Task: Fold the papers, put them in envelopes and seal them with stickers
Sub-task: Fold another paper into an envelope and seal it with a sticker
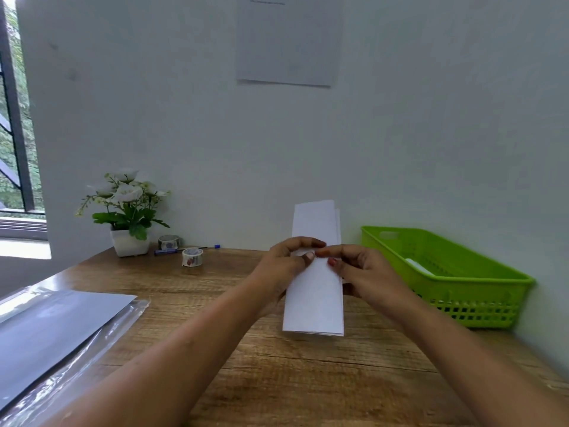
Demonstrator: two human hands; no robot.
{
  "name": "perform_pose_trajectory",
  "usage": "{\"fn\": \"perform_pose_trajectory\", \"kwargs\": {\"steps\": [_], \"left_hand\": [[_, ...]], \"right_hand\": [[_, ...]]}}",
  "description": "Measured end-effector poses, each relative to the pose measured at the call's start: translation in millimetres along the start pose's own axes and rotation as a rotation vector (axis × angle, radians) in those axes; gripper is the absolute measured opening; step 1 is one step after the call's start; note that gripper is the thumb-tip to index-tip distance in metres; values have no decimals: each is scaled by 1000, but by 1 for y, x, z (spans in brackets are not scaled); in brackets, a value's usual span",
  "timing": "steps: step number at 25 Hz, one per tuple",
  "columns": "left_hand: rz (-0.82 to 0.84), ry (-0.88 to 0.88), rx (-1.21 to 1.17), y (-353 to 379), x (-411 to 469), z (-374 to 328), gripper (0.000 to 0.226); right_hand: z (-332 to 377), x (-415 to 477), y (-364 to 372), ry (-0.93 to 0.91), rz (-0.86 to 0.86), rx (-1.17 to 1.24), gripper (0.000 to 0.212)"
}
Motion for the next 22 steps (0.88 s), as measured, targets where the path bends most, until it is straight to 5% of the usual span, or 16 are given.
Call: {"fn": "perform_pose_trajectory", "kwargs": {"steps": [6,12,20,22], "left_hand": [[-1,-33,-100,2,1,6,32],[-244,77,-76,-21,5,1,33],[-312,65,-100,-36,7,2,33],[-247,11,-84,-41,8,1,33]], "right_hand": [[-4,-4,4,111,56,80,17],[-6,-12,23,175,295,94,16],[-2,-29,23,421,726,135,18],[3,-28,24,378,702,104,17]]}}
Point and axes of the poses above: each hand's wrist, its own x-axis towards the middle knuckle, its own y-axis out of the palm, z = x × y, the point moved 4 cm from there along x, towards the middle knuckle, and after that the axes turned 8 degrees about -y, right-handed, at the moved point
